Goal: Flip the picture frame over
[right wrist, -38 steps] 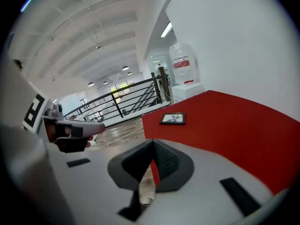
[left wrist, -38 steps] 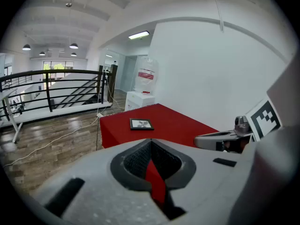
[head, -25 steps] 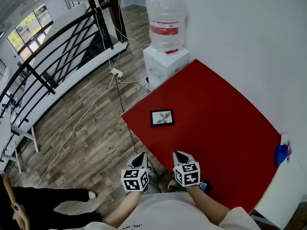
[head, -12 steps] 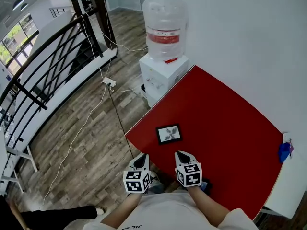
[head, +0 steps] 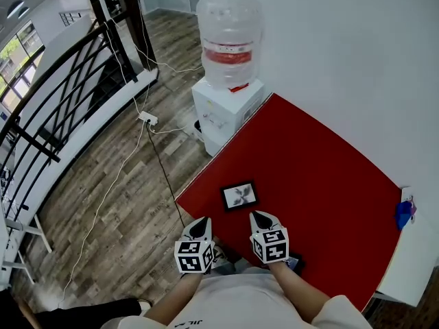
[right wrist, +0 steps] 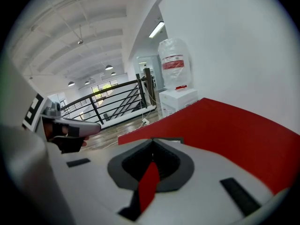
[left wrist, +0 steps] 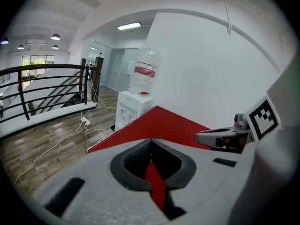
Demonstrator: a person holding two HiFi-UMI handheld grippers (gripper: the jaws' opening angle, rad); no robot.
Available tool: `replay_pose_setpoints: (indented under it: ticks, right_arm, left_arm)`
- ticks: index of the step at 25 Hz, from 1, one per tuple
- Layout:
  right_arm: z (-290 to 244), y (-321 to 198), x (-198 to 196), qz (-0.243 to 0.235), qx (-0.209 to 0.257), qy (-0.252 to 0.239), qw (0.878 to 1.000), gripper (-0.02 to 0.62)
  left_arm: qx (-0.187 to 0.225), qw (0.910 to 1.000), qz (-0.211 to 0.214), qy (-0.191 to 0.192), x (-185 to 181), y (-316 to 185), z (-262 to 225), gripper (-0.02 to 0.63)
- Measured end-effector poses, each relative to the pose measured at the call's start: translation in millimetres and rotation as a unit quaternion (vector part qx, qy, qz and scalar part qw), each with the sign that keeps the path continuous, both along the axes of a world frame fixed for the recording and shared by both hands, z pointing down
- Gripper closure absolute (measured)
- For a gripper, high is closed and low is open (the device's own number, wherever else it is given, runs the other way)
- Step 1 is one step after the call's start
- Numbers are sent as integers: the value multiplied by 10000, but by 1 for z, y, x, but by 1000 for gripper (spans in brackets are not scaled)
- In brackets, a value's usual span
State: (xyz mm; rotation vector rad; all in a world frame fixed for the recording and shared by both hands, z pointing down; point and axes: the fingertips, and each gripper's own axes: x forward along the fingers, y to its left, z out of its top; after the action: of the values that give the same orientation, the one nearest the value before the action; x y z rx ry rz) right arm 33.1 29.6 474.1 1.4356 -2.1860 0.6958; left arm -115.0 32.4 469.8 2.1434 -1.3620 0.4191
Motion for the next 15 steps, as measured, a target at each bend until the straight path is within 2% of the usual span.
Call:
replay_pose_setpoints:
  ticks: [15]
  right_arm:
    - [29,-28,-11,-267,-239,220,9991,591]
  left_arm:
    - [-223,9995,-171,-111,2,-18,20,601]
